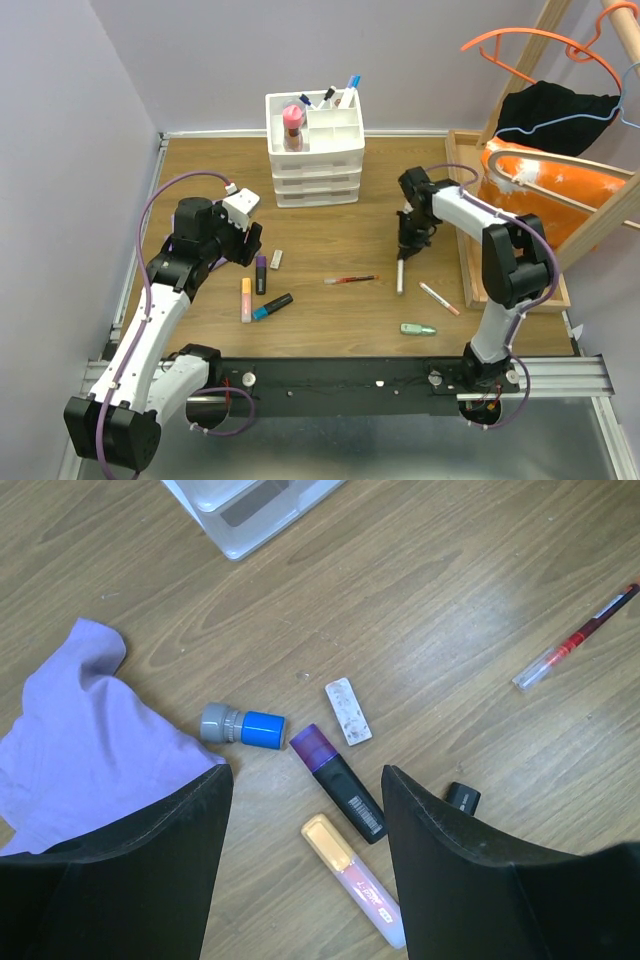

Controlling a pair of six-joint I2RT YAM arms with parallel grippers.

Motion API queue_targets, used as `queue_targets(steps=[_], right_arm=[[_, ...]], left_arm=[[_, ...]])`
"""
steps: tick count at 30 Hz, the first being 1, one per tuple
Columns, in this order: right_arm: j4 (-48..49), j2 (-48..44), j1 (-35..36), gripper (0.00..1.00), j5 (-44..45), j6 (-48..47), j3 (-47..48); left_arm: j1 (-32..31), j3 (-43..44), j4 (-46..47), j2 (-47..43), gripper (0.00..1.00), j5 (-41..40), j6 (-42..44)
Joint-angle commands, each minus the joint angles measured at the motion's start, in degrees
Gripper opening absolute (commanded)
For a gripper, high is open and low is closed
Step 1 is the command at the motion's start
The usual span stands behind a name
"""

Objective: Sort the stationery into containers
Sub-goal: Pick up the pen from the center of the board.

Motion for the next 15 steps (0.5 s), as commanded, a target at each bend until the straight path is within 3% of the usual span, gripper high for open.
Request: queue_targets(steps=[1,5,9,15], right_arm=[[4.90,-2.72,9.40,0.01,-7.39,-3.08,12.10],[8.69,-4.22,18.27,0.01,-8.45,-7.92,23.08],[13.86,-5.27,19.88,0.01,-8.19,-12.40,32.24],[44.69,-12.47,19.97,0.01,-2.14,-23.56,28.30]], left_arm=[[0.28,1.45,0.43,-0.20,0.70,-0.66,0.62],[0.45,3.20,1.04,1.03,0.70,-0.75,0.89],[0.54,4.00,1.83,1.56,0.70,-1.01,0.98],[1.42,4.09,2.01,1.21,0.70,-0.84,0.89]])
